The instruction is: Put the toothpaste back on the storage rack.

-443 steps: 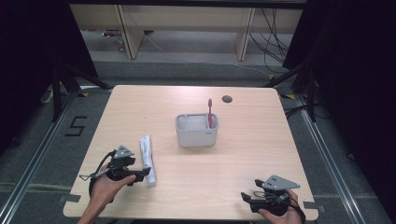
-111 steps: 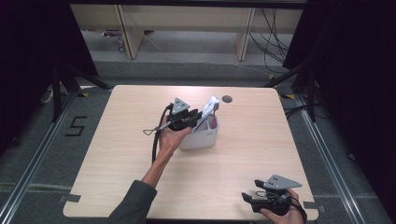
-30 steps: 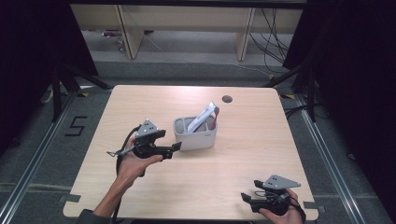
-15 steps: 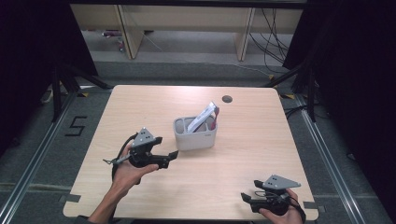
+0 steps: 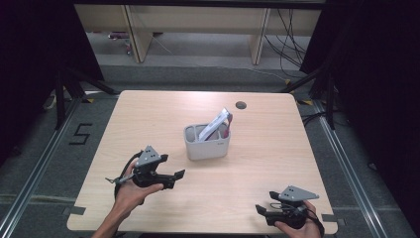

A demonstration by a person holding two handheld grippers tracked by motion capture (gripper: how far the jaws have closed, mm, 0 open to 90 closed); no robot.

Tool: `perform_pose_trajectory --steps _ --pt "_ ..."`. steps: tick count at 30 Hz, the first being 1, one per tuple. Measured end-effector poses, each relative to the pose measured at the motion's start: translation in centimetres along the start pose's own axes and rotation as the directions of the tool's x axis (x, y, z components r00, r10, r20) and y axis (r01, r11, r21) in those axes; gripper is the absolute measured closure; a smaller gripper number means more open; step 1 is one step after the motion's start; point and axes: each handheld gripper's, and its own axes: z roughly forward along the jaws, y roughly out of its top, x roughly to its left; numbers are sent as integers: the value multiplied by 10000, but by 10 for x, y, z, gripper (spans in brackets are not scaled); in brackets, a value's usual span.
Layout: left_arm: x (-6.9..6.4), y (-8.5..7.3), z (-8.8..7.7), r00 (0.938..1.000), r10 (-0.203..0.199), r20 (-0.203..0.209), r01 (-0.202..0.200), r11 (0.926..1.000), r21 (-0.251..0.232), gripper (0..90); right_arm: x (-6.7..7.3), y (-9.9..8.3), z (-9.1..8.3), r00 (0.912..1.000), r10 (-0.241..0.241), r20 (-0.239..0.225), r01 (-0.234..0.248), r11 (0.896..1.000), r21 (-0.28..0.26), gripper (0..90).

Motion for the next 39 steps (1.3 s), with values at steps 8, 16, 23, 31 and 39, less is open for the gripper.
perform_pose_trajectory --steps 8,16,23,31,39 --pt "-4 -9 -9 9999 117 -11 -117 9999 38 159 -1 0 1 9999 -165 18 165 9999 11 282" --pt "-6 -20 -16 9998 163 58 -165 9994 289 159 -1 0 1 9999 -162 18 162 9999 19 282" --pt "-9 -28 -22 9997 206 104 -210 9989 413 159 -2 0 1 9994 -337 127 337 9994 12 282" --pt "-11 -37 -28 9998 149 105 -154 9986 515 159 -2 0 1 9995 -309 91 309 9995 27 282" --pt "-11 -50 -32 10000 93 -31 -90 9968 789 159 -1 0 1 9996 -264 106 263 9996 46 282"
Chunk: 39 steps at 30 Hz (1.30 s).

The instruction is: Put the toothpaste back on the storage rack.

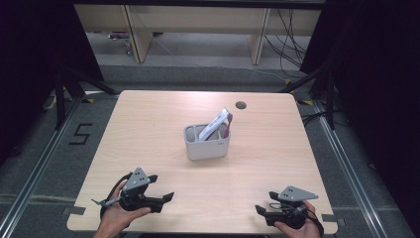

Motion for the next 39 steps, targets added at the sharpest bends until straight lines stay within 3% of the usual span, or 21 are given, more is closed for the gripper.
perform_pose_trajectory --steps 5,6,7,9,10,11,12,13,14,21,23,24,25,28,35,36,37,39 --pt "-1 -8 -2 10000 12 -41 -11 10000 57 159 0 0 1 10000 -62 -32 62 10000 -63 282" --pt "0 -9 -4 9998 192 -22 -191 9995 239 160 0 0 1 10000 -75 -58 75 10000 -55 282" --pt "-3 -11 -3 10000 -6 -35 7 9999 115 160 0 0 0 10000 -67 -1 67 10000 -23 282" --pt "-4 -13 -3 10000 27 -9 -27 9999 123 160 3 -1 1 9992 378 -123 -377 9993 9 282" --pt "-5 -14 -4 10000 31 -61 -30 9998 188 160 2 0 1 9997 225 -119 -225 9997 -19 282" --pt "-4 -16 -5 9994 351 -23 -350 9985 425 160 3 -1 1 9993 355 -128 -355 9994 -14 282" --pt "-7 -17 -4 9999 131 -69 -128 9992 390 160 1 0 1 9999 34 -105 -34 10000 -40 282" --pt "-7 -19 -4 9997 228 -25 -227 9988 435 160 0 0 1 9999 -107 -13 107 9999 -41 282" --pt "-8 -20 -3 9996 295 -12 -294 9986 441 160 2 0 1 9998 132 -120 -132 9999 -41 282" --pt "-15 -26 -3 9960 895 43 -895 9911 983 160 1 0 1 9999 0 -102 0 10000 -55 282" --pt "-16 -29 -2 9969 789 44 -790 9936 806 160 1 0 0 10000 -43 27 43 10000 12 282" --pt "-16 -30 -2 9963 860 52 -861 9918 947 160 1 0 1 9999 -47 -91 47 10000 -30 282" --pt "-17 -32 0 9973 736 8 -734 9945 746 159 0 1 1 9997 -87 -249 89 9999 60 282" --pt "-17 -35 0 9966 823 16 -820 9906 1095 159 0 1 1 9992 -146 -377 150 9998 106 282" --pt "-25 -40 -1 9947 1031 -41 -1015 9847 1415 160 0 1 1 9991 -226 -367 228 9997 51 282" --pt "-26 -40 -1 9948 1023 15 -1014 9835 1496 159 1 1 1 9995 -62 -322 64 10000 70 282" --pt "-28 -41 -1 9948 1015 43 -1009 9826 1556 160 0 1 1 9990 -310 -334 311 9995 44 282" --pt "-29 -42 -1 9927 1205 13 -1189 9781 1706 160 2 1 1 9998 -217 -41 218 9998 45 282"
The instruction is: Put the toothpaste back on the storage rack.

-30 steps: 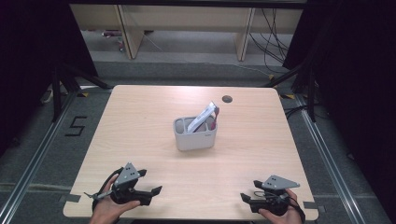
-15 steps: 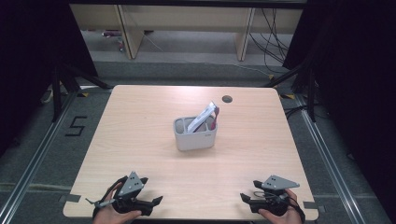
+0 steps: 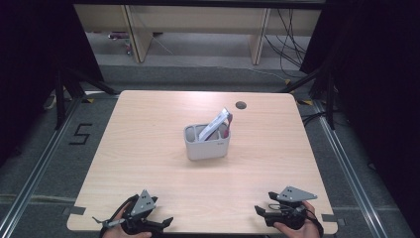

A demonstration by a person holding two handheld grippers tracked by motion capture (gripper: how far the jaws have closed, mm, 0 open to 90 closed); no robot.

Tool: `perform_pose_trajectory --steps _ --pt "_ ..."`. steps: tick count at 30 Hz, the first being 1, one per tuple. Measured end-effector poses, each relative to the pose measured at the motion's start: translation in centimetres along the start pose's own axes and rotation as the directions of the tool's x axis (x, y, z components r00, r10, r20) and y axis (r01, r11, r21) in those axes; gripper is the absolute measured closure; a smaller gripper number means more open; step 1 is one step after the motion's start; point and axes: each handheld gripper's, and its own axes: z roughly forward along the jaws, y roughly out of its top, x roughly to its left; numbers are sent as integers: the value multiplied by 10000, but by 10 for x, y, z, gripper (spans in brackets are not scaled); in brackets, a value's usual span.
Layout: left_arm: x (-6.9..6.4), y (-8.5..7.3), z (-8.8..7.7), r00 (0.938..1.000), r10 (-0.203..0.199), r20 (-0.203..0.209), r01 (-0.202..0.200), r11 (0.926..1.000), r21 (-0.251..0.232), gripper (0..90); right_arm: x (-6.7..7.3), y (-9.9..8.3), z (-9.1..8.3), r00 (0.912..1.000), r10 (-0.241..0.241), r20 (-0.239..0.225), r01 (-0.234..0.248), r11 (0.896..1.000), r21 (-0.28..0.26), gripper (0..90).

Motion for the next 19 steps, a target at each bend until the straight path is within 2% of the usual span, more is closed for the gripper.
perform_pose_trajectory --steps 2,4,5,8,11,13,19 --pt "-1 0 -1 10000 -52 -8 52 10000 -81 160 -1 0 0 9998 -149 96 150 9999 -48 282" --pt "-1 -1 -1 10000 -66 16 66 9999 -103 160 -1 0 1 9999 -131 -21 131 9999 -58 282" --pt "1 -1 -2 10000 10 -73 -9 10000 38 160 0 0 0 10000 -18 -5 18 10000 -3 282" --pt "0 -1 -1 9999 -138 -55 138 9999 -35 160 1 0 0 10000 86 -43 -86 9999 64 282" --pt "0 -1 0 9999 -144 47 144 9999 -68 160 1 1 0 10000 -72 27 72 10000 -1 282" --pt "2 -1 -1 10000 16 -81 -15 9999 132 160 1 0 0 10000 -67 18 67 10000 1 282" --pt "2 -1 -1 9999 -104 -79 105 9999 113 160 1 0 0 10000 -2 -74 2 10000 12 282"
